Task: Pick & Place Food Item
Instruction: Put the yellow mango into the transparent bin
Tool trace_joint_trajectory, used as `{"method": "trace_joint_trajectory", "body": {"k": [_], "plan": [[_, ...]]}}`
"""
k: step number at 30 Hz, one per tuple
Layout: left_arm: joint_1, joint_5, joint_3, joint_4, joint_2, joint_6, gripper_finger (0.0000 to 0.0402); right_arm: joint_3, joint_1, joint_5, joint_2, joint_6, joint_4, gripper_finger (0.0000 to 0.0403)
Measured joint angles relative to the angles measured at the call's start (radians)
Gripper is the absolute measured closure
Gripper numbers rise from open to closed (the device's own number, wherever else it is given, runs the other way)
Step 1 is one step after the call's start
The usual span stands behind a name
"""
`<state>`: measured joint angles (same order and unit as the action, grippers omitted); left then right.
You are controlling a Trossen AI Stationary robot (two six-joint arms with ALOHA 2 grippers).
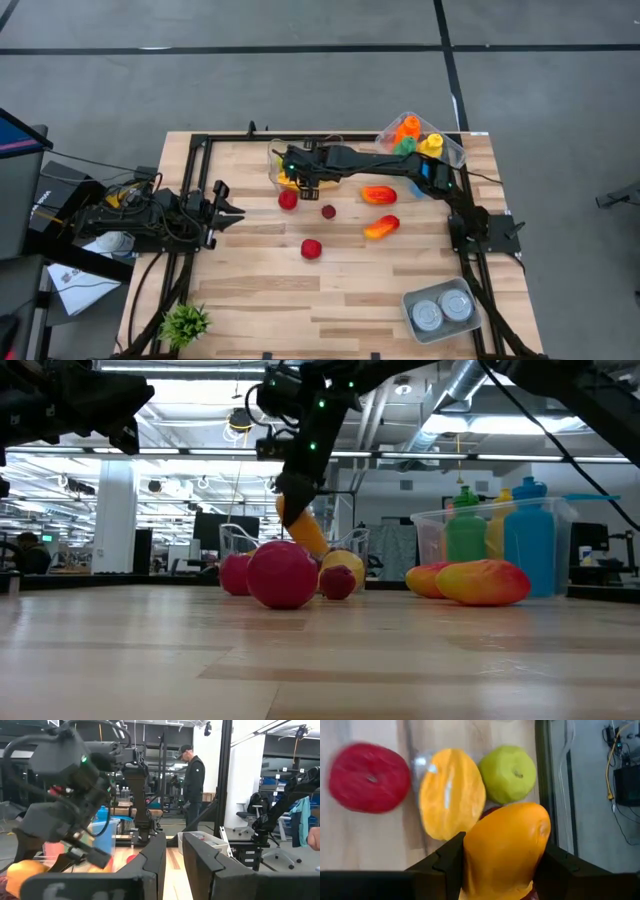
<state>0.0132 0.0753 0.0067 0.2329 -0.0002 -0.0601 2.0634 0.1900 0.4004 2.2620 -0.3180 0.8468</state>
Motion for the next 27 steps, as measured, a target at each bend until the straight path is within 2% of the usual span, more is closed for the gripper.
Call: {"method": "trace_joint_trajectory", "body": {"k": [9,15,19,27], "plan": [[0.0,0.0,0.0,0.0,0.0,0.0,0.0348,0.025,-0.005,-0.014,-0.003,0.027,0.041,0.0227],[0.0,0.0,0.0,0.0,0.0,0.0,0.0348,0.025,0.004,-0.083,-0.003,0.07,0.059,0.0226],[0.0,0.0,0.0,0.0,0.0,0.0,0.0348,0.025,0.01,-0.09,-0.003,0.072,0.059,0.0225],[0.0,0.0,0.0,0.0,0.0,0.0,0.0348,0.025,0.009,-0.089,0.002,0.08,0.068,0.019]]}}
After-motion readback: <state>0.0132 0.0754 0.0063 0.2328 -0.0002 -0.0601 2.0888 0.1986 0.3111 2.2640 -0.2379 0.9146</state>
